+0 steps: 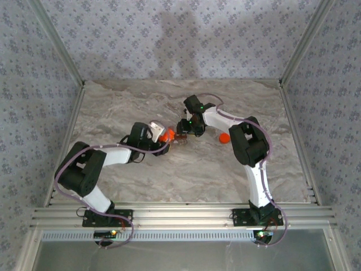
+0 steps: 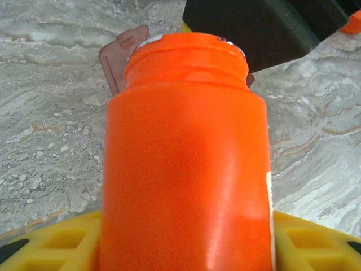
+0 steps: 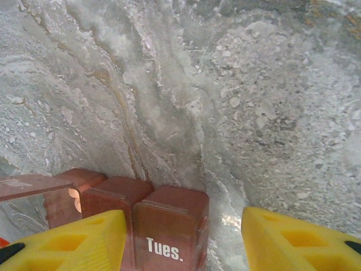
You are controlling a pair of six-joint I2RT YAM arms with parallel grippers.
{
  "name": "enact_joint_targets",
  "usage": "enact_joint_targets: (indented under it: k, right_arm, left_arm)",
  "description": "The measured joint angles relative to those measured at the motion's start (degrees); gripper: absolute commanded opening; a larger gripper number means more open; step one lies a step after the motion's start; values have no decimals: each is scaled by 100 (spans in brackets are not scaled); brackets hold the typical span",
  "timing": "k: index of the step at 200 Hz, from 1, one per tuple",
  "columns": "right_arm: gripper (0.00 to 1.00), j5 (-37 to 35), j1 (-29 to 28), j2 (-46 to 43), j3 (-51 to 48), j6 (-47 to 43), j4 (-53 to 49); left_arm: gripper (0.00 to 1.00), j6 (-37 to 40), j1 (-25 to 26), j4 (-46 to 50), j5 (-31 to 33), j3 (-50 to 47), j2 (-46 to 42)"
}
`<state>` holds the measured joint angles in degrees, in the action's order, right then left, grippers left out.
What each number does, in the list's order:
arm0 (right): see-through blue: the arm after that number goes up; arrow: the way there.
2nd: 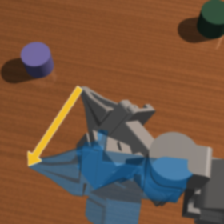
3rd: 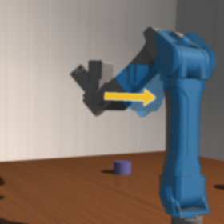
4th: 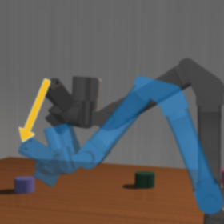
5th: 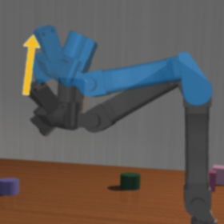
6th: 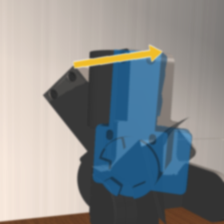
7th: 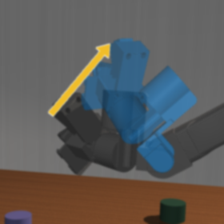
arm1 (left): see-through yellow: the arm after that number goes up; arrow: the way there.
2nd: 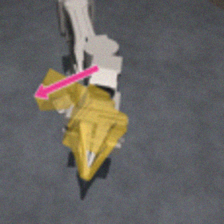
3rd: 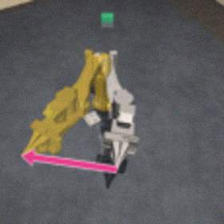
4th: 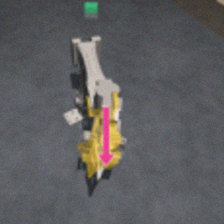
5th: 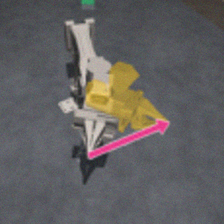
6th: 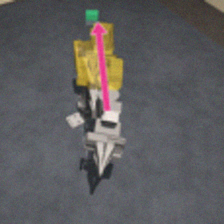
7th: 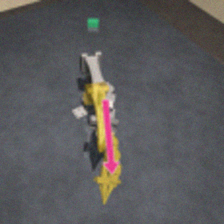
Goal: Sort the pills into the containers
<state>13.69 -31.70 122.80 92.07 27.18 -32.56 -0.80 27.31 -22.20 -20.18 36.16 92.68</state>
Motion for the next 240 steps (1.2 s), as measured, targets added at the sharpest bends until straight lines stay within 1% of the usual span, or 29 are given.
enact_joint_targets:
  k: [63,91,125,154,174,212,240]
  right_arm:
    - [70,-168,7,0,214,-20,-332]
    - [72,-273,52,-68,295,-20,-422]
    - [72,-420,267,-485,278,-24,-584]
    - [73,-573,645,-1069,188,-107,-678]
    - [77,-717,951,-1318,83,-175,-776]
    - [83,-1043,1478,-1296,-184,-385,-1163]
    - [83,-1292,1681,-1086,-227,-573,-1456]
  left_arm:
    - [0,-177,0,-1499,-2,-544,-138]
    - [0,-256,0,-1998,2,-761,-282]
    - [0,-291,2,-2194,2,-793,-769]
    - [0,-273,7,-2293,9,-761,-1228]
    - [0,-267,28,-2310,52,-660,-1427]
    - [0,-116,214,-2302,203,-393,-1759]
    - [0,44,343,-2291,243,-59,-1937]
